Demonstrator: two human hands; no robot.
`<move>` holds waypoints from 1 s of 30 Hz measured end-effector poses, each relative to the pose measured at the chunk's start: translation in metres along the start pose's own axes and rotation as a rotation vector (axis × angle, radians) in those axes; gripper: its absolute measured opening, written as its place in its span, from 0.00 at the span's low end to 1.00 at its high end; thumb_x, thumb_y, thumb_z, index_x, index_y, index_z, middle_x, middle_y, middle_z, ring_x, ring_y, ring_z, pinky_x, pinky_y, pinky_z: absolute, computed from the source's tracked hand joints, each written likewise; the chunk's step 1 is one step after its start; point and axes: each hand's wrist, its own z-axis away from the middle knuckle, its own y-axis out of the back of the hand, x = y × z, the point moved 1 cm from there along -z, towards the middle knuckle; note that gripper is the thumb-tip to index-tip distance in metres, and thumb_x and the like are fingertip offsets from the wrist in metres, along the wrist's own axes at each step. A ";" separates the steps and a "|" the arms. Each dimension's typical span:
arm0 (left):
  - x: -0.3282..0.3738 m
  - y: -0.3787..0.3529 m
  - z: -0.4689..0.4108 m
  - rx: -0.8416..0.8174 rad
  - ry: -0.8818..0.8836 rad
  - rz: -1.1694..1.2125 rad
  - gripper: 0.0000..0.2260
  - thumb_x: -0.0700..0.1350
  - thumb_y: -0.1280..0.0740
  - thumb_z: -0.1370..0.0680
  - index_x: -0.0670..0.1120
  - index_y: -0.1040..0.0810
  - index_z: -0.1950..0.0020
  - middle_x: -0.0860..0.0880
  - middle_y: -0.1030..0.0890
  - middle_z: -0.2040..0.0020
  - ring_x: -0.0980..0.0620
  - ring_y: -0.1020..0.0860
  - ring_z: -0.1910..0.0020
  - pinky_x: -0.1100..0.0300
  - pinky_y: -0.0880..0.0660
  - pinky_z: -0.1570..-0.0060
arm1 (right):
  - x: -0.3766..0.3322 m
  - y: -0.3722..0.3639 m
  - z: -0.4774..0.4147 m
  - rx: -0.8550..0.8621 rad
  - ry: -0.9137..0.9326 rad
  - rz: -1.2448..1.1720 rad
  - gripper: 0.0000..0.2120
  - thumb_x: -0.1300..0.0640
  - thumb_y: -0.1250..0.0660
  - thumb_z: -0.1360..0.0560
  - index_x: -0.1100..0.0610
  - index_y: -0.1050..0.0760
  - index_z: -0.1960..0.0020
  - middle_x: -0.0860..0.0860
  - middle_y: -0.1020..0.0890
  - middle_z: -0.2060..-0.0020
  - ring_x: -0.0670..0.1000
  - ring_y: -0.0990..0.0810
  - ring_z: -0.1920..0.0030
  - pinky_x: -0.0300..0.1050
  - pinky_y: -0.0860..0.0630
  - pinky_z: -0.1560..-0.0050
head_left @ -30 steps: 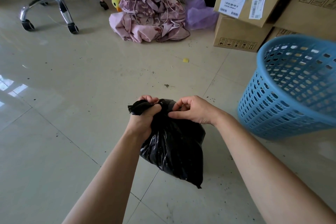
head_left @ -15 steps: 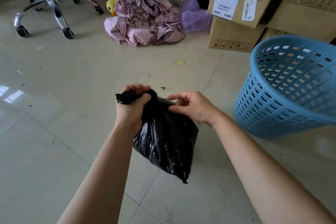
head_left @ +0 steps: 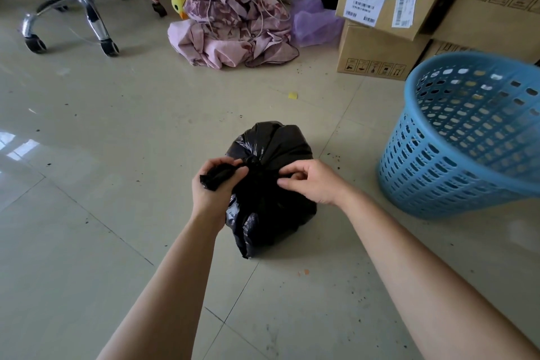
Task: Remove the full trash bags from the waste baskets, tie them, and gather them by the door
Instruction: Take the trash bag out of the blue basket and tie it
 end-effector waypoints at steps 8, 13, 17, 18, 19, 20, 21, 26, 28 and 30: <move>0.007 -0.010 -0.005 -0.105 0.037 0.015 0.11 0.34 0.22 0.31 0.37 0.19 0.51 0.42 0.17 0.56 0.48 0.17 0.55 0.59 0.22 0.53 | -0.024 0.014 -0.004 0.076 0.199 -0.102 0.11 0.49 0.35 0.19 0.47 0.19 0.39 0.44 0.16 0.48 0.39 0.21 0.50 0.28 0.29 0.47; 0.012 -0.012 -0.006 -0.203 -0.017 -0.003 0.09 0.34 0.23 0.30 0.39 0.17 0.53 0.42 0.15 0.54 0.46 0.17 0.51 0.58 0.21 0.48 | -0.021 0.007 -0.011 0.061 0.224 -0.113 0.11 0.48 0.33 0.20 0.48 0.20 0.40 0.45 0.20 0.57 0.40 0.24 0.59 0.34 0.28 0.52; 0.011 -0.012 -0.009 -0.182 -0.003 -0.034 0.10 0.35 0.23 0.29 0.35 0.19 0.51 0.42 0.15 0.55 0.46 0.16 0.52 0.56 0.20 0.48 | -0.019 0.007 -0.012 0.113 0.211 -0.026 0.06 0.48 0.31 0.22 0.49 0.21 0.51 0.43 0.19 0.59 0.40 0.23 0.61 0.36 0.29 0.56; 0.008 -0.010 -0.010 -0.145 0.022 -0.040 0.10 0.35 0.23 0.29 0.36 0.19 0.51 0.41 0.15 0.55 0.45 0.16 0.52 0.54 0.20 0.47 | -0.018 0.007 -0.013 0.130 0.201 0.064 0.06 0.46 0.32 0.22 0.48 0.21 0.52 0.42 0.19 0.58 0.41 0.22 0.59 0.38 0.29 0.55; 0.004 -0.007 -0.012 -0.096 0.053 -0.045 0.11 0.36 0.22 0.29 0.35 0.19 0.51 0.41 0.16 0.55 0.45 0.17 0.52 0.52 0.19 0.45 | -0.016 0.008 -0.013 0.149 0.181 0.186 0.07 0.44 0.33 0.22 0.47 0.22 0.51 0.42 0.20 0.56 0.43 0.22 0.56 0.41 0.29 0.55; 0.001 -0.003 -0.013 -0.039 0.085 -0.044 0.12 0.36 0.22 0.29 0.34 0.20 0.50 0.40 0.17 0.55 0.45 0.17 0.53 0.51 0.20 0.44 | -0.012 0.010 -0.014 0.167 0.153 0.315 0.09 0.43 0.35 0.21 0.47 0.22 0.50 0.43 0.21 0.55 0.46 0.23 0.53 0.43 0.30 0.54; -0.003 0.002 -0.013 0.021 0.120 -0.027 0.13 0.35 0.22 0.29 0.32 0.20 0.49 0.40 0.17 0.55 0.45 0.17 0.53 0.50 0.20 0.42 | -0.006 0.012 -0.014 0.185 0.122 0.412 0.10 0.42 0.36 0.21 0.46 0.22 0.49 0.43 0.22 0.53 0.47 0.23 0.51 0.45 0.29 0.53; -0.014 0.015 -0.015 0.058 0.226 -0.043 0.15 0.37 0.23 0.28 0.33 0.19 0.44 0.39 0.16 0.49 0.45 0.16 0.48 0.52 0.19 0.45 | 0.017 0.016 -0.011 0.245 0.046 0.400 0.08 0.42 0.35 0.22 0.45 0.22 0.51 0.44 0.25 0.52 0.49 0.23 0.50 0.45 0.29 0.52; -0.011 0.010 -0.016 0.038 0.209 -0.099 0.12 0.40 0.24 0.26 0.37 0.18 0.46 0.44 0.15 0.51 0.51 0.17 0.51 0.56 0.19 0.51 | 0.025 0.012 -0.013 0.316 0.052 0.291 0.07 0.43 0.31 0.24 0.45 0.21 0.52 0.46 0.25 0.49 0.48 0.24 0.48 0.44 0.28 0.49; -0.012 0.006 -0.015 0.063 0.190 -0.138 0.08 0.45 0.25 0.24 0.44 0.17 0.48 0.50 0.16 0.54 0.60 0.18 0.57 0.63 0.23 0.56 | 0.032 0.007 -0.014 0.421 0.046 0.184 0.14 0.43 0.28 0.26 0.49 0.22 0.45 0.51 0.26 0.43 0.51 0.28 0.39 0.45 0.31 0.39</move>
